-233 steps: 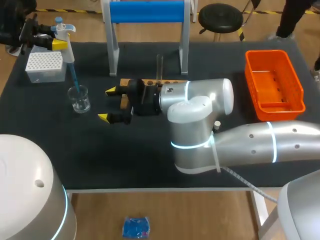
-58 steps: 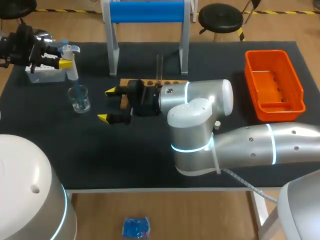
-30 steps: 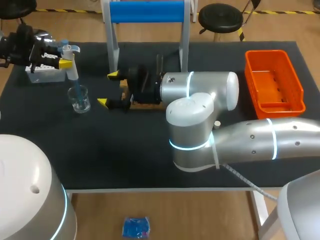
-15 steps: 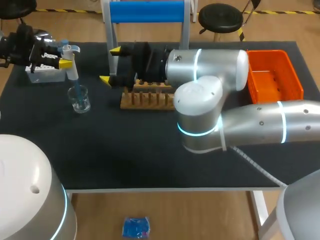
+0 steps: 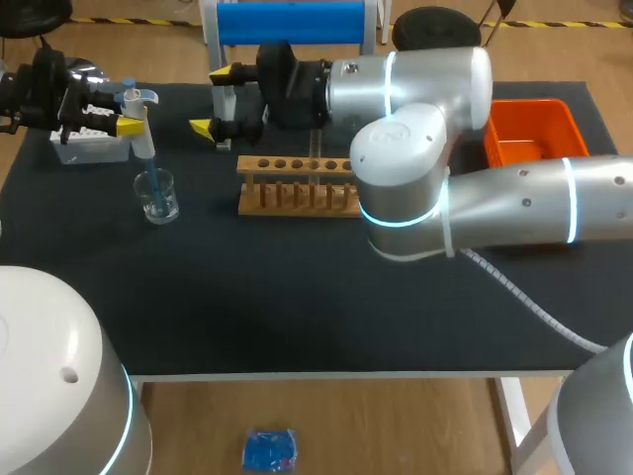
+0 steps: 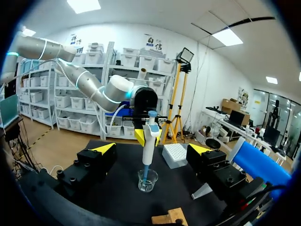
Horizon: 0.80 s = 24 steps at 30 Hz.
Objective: Invert the test tube, pick up the pipette, mount the tip to pipette, aspirate from beaker and dispense into the tube, eject the tip, return the pipette, and cap with the stopper.
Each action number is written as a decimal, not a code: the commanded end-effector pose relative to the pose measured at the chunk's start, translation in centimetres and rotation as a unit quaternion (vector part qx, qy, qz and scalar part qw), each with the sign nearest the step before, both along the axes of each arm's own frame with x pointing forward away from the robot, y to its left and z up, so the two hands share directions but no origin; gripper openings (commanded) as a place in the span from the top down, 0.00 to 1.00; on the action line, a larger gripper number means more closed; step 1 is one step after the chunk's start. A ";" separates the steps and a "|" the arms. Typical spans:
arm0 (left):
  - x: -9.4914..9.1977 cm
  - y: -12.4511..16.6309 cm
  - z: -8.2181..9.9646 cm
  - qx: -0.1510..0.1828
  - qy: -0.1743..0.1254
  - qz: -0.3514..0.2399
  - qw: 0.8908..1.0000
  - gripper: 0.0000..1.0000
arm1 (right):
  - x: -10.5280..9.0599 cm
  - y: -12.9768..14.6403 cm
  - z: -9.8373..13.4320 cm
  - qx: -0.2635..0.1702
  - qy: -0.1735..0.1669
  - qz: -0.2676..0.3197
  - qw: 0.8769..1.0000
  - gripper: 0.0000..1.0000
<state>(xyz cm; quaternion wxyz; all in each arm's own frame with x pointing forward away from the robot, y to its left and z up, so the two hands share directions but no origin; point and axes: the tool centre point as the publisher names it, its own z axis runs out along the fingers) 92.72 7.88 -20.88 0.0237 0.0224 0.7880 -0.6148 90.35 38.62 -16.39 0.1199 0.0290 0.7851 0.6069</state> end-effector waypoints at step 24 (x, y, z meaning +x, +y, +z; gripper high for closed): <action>0.2 0.2 0.0 -0.001 0.001 -0.003 1.000 1.00 | 0.7 3.0 3.4 -0.061 0.029 0.018 0.998 0.52</action>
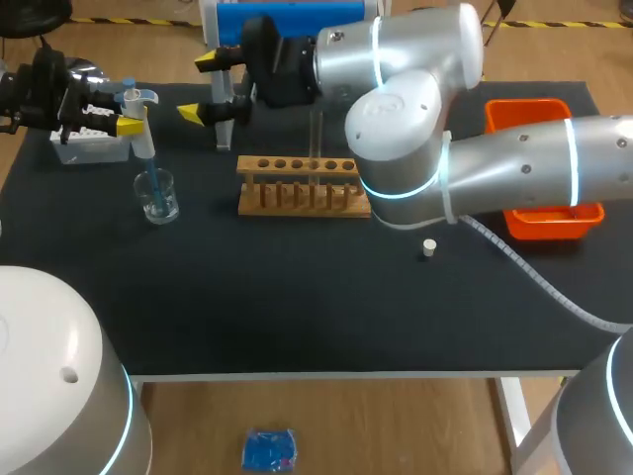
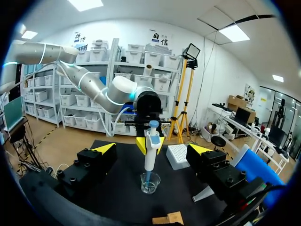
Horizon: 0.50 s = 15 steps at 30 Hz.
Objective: Invert the test tube, pick up the pipette, mount the tip to pipette, aspirate from beaker and dispense into the tube, eject the tip, return the pipette, and cap with the stopper.
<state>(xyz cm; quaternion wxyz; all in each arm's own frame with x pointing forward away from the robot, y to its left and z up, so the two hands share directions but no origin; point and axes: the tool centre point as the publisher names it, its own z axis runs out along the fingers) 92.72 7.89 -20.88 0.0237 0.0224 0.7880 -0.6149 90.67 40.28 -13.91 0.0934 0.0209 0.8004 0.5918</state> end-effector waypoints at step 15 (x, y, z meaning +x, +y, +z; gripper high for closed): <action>0.2 0.2 0.0 -0.001 0.001 -0.003 1.000 1.00 | 1.5 5.4 2.2 -0.052 0.028 0.011 0.998 1.00</action>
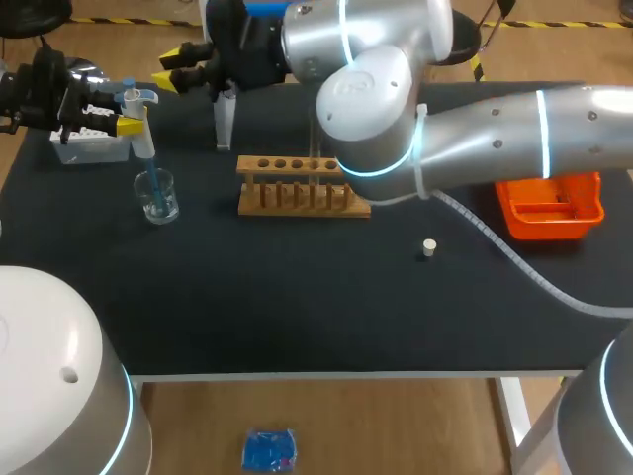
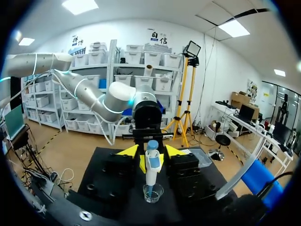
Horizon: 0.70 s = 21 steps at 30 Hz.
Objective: Invert the test tube, pick up the pipette, mount the tip to pipette, aspirate from beaker and dispense into the tube, eject the tip, return the pipette, and cap with the stopper.
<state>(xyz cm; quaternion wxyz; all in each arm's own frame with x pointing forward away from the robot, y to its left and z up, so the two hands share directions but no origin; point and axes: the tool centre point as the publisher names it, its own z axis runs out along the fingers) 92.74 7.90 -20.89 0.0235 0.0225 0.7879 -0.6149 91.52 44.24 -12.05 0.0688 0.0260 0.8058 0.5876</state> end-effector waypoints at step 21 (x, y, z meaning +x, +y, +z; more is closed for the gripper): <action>0.1 0.2 0.0 -0.001 0.000 -0.003 1.000 1.00 | 0.7 5.2 0.2 -0.049 0.015 0.013 0.999 1.00</action>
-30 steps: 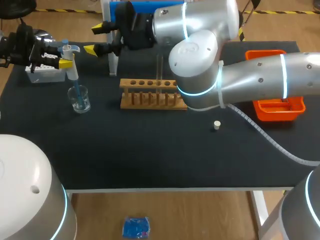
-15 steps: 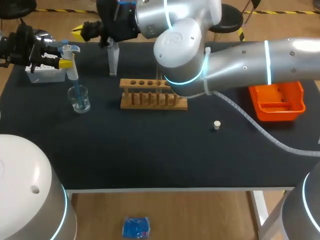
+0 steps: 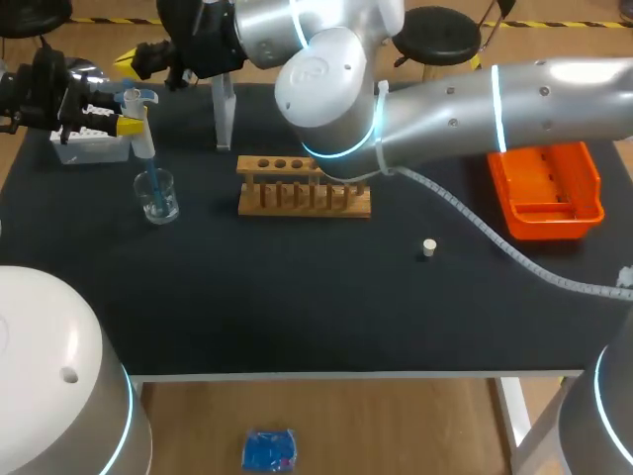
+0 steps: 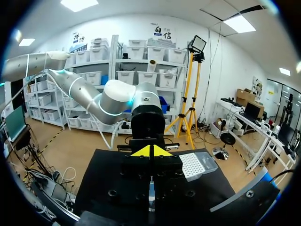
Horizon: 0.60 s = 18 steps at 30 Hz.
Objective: Invert the test tube, pick up the pipette, mount the tip to pipette, aspirate from beaker and dispense into the tube, eject the tip, return the pipette, and cap with the stopper.
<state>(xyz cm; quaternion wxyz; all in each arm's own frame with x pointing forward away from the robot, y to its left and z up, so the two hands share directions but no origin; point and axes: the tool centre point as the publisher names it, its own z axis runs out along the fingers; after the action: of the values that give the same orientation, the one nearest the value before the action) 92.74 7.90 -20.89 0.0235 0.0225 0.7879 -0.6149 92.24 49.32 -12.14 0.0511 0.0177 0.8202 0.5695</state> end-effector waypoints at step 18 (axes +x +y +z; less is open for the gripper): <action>0.1 0.2 0.0 -0.001 0.000 -0.003 1.000 1.00 | 0.0 -0.4 -0.1 -0.028 0.005 -0.010 1.000 1.00</action>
<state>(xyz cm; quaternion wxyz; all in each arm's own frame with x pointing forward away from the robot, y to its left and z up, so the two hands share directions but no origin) 92.74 7.90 -20.89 0.0235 0.0225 0.7879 -0.6149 92.27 49.09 -12.58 0.0543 0.0266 0.8289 0.5561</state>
